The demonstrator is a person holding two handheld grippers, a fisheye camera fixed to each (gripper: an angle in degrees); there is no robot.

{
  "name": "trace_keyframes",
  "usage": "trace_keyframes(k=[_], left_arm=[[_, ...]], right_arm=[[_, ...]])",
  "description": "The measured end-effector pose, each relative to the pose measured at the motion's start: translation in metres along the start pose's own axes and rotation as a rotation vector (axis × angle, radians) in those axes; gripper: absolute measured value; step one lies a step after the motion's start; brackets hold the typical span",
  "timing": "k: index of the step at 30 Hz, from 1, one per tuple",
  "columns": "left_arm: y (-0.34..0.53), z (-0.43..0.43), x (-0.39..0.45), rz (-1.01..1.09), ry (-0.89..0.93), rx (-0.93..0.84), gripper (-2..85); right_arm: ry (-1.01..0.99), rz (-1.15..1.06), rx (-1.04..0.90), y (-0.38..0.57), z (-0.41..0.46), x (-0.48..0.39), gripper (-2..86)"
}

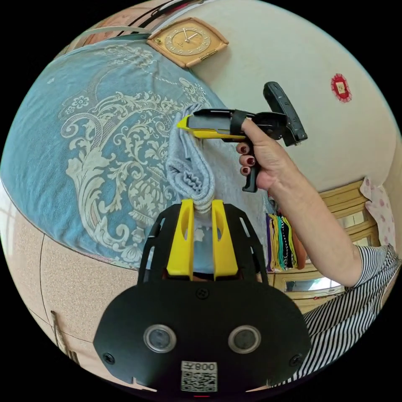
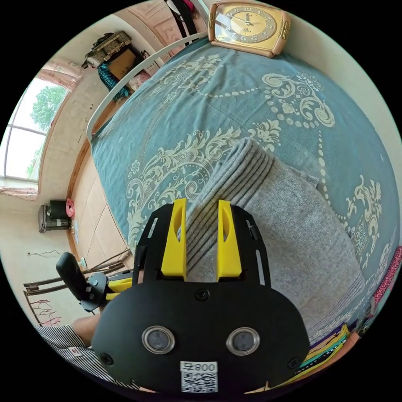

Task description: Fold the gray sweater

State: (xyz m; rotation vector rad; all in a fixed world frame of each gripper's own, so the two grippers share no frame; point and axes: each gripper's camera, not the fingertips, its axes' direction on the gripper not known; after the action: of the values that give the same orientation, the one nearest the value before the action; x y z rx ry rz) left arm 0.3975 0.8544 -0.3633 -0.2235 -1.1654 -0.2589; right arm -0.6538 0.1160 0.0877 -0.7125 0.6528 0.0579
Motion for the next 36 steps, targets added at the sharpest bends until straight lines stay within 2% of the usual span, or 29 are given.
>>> trace_keyframes(k=[5, 8, 18, 25, 31, 36], left_arm=[[-0.004, 0.004, 0.042, 0.102, -0.053, -0.027, 7.4], [-0.004, 0.006, 0.065, 0.138, -0.080, -0.031, 7.3], [-0.002, 0.003, 0.131, 0.144, -0.091, -0.031, 7.1], [-0.004, -0.013, 0.191, 0.186, -0.090, -0.017, 7.0], [-0.014, -0.017, 0.288, 0.373, -0.030, -0.016, 6.9], [-0.017, 0.024, 0.395, 0.598, -0.020, -0.120, 6.8]], right_arm=[[0.239, -0.003, -0.008, -0.018, 0.017, -0.040, 9.0], [0.317, -0.032, -0.025, -0.024, 0.024, -0.053, 7.7], [0.306, -0.065, -0.051, -0.026, 0.029, -0.034, 5.3], [-0.024, 0.034, 0.031, 0.006, -0.011, 0.049, 3.2], [-0.272, 0.050, 0.219, 0.081, -0.098, 0.151, 2.8], [-0.372, 0.106, 0.321, 0.171, -0.143, 0.258, 2.7]])
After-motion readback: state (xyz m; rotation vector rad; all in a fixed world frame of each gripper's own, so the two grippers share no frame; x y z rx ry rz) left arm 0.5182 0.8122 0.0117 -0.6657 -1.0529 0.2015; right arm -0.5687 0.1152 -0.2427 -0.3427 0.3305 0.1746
